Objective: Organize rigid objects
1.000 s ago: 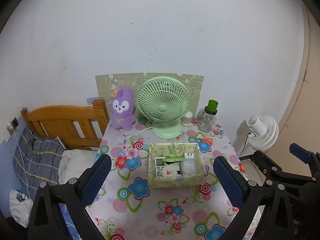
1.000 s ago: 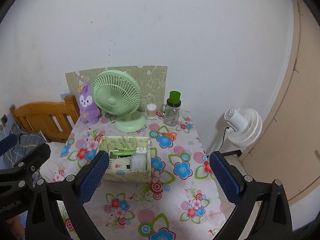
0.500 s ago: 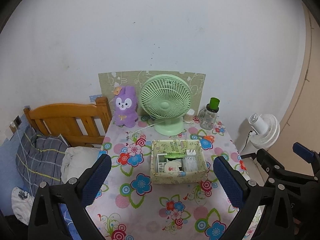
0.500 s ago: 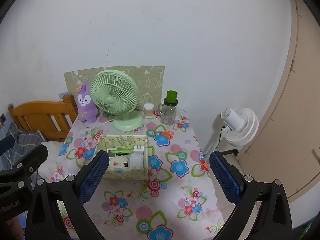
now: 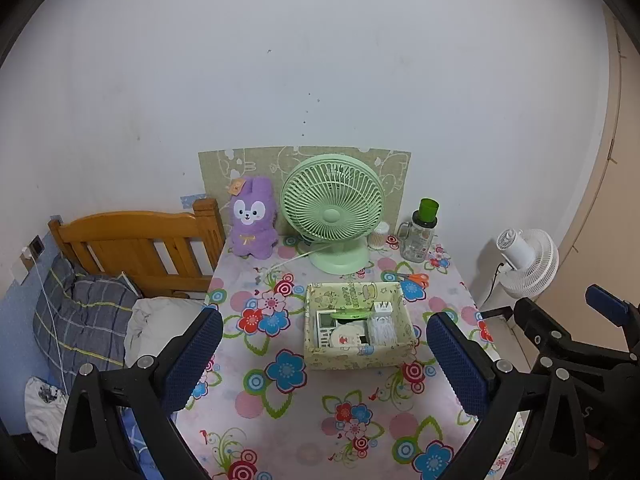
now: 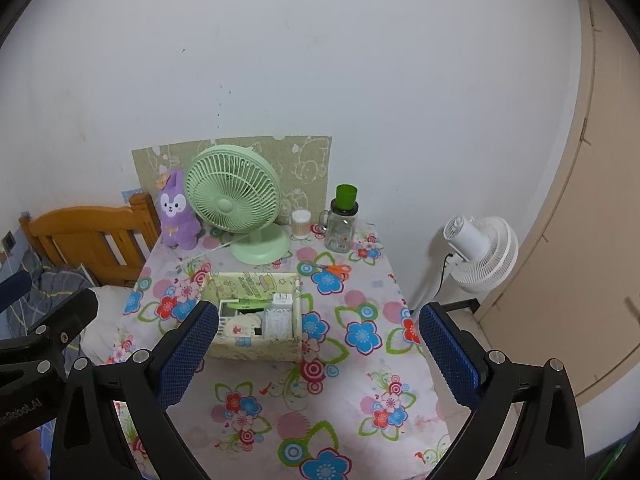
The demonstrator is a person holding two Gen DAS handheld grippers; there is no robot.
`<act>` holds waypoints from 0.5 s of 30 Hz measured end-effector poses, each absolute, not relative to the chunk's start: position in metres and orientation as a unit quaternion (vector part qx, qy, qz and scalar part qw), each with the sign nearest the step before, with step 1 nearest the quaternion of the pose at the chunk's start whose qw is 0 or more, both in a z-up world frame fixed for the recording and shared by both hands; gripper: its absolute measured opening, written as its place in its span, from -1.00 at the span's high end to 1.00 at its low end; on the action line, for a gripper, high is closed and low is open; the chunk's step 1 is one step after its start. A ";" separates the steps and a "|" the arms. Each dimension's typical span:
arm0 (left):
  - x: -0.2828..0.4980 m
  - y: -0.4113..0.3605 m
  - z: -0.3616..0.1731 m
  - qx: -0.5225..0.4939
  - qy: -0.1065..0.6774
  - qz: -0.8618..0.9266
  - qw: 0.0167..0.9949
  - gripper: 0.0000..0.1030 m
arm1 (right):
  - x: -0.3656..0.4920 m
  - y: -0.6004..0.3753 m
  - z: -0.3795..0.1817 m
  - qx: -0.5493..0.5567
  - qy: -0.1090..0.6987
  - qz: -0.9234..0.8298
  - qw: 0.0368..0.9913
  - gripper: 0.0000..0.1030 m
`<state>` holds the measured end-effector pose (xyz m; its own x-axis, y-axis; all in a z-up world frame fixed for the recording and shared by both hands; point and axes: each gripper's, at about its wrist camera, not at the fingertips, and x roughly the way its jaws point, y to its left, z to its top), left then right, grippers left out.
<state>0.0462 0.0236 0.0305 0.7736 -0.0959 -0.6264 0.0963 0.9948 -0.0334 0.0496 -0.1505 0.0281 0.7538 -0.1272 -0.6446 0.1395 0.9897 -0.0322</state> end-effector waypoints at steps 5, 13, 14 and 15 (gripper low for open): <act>0.046 0.024 0.028 0.000 0.337 -0.055 0.940 -1.00 | 0.049 -0.150 0.029 0.012 0.347 -0.070 0.935 -0.97; 0.047 0.024 0.029 0.002 0.338 -0.063 0.939 -1.00 | 0.048 -0.150 0.030 0.013 0.350 -0.074 0.934 -0.97; 0.047 0.023 0.029 0.003 0.338 -0.064 0.939 -1.00 | 0.048 -0.150 0.030 0.013 0.350 -0.075 0.934 -0.97; 0.047 0.023 0.029 0.003 0.338 -0.065 0.939 -1.00 | 0.048 -0.150 0.030 0.012 0.350 -0.075 0.934 -0.97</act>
